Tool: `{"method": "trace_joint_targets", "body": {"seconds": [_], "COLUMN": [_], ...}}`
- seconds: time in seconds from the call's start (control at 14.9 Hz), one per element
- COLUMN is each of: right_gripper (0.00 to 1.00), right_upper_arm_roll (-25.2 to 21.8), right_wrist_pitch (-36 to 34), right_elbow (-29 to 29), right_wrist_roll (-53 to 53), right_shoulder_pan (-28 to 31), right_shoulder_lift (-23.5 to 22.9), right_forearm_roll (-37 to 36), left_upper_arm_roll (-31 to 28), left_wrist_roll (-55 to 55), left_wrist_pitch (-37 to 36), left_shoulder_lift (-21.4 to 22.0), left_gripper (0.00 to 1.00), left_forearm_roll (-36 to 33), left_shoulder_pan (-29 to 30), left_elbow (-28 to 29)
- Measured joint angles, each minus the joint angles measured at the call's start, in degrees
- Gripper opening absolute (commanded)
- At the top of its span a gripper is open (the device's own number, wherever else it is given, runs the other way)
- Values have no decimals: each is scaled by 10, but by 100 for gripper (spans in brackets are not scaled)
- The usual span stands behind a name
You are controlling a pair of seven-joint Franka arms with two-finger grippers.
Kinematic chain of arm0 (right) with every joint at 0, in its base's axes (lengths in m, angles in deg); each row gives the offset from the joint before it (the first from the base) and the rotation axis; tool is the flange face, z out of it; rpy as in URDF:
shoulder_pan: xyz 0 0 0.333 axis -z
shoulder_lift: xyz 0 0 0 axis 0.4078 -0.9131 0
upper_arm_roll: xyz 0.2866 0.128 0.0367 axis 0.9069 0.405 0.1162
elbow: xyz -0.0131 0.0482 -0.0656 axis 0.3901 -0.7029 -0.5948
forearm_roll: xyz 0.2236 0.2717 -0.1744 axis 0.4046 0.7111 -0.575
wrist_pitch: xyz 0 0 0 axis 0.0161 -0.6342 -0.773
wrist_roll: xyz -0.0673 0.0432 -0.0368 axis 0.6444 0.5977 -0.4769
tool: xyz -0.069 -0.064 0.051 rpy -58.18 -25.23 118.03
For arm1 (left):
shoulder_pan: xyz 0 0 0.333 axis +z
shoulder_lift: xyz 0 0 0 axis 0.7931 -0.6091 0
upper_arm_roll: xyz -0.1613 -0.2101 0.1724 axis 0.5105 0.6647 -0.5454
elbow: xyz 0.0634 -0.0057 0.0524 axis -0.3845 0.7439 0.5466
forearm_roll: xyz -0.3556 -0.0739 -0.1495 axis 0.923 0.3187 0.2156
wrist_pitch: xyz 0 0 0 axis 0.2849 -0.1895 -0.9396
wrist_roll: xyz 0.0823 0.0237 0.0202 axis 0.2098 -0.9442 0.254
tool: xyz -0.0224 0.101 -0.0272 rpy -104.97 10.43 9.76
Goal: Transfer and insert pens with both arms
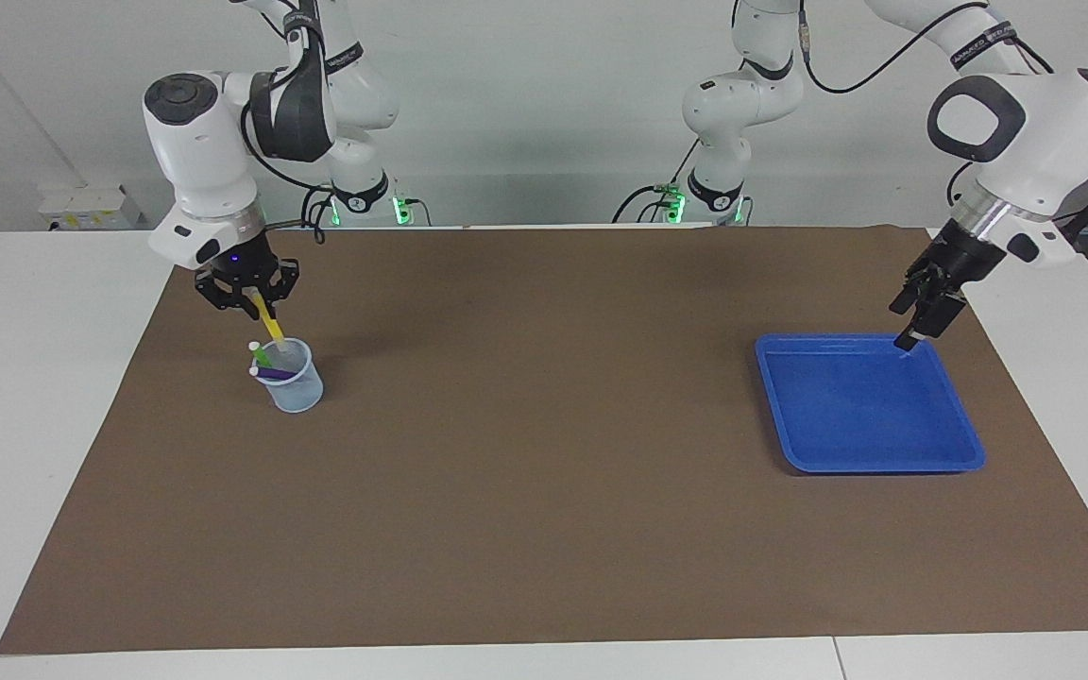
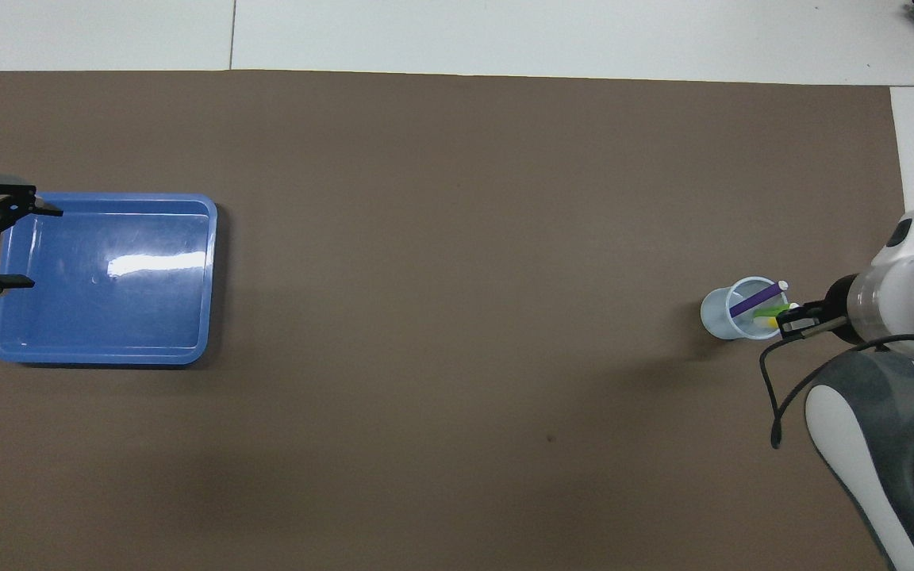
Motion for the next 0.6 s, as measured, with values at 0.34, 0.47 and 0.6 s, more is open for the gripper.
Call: {"method": "trace_joint_targets", "body": {"seconds": [0.34, 0.47, 0.6], "right_gripper": [0, 0, 0], "right_upper_arm_roll": [0, 0, 0], "right_wrist_pitch": [55, 76, 91], "right_elbow": [-37, -47, -51], "right_wrist_roll": [0, 0, 1], "right_shoulder_pan": [8, 15, 21], "right_shoulder_lift": [-3, -11, -23], "right_forearm_roll": [0, 0, 0], "left_upper_arm_roll": [-54, -58, -57], "left_wrist_roll": [-251, -323, -350], "left_wrist_pitch": [-68, -98, -127], "left_shoulder_lift": [0, 0, -2], "left_gripper": [100, 100, 100], "left_forearm_roll": [-57, -77, -86], "left_shoulder_pan": [-56, -57, -65], "left_elbow": [-13, -25, -45]}}
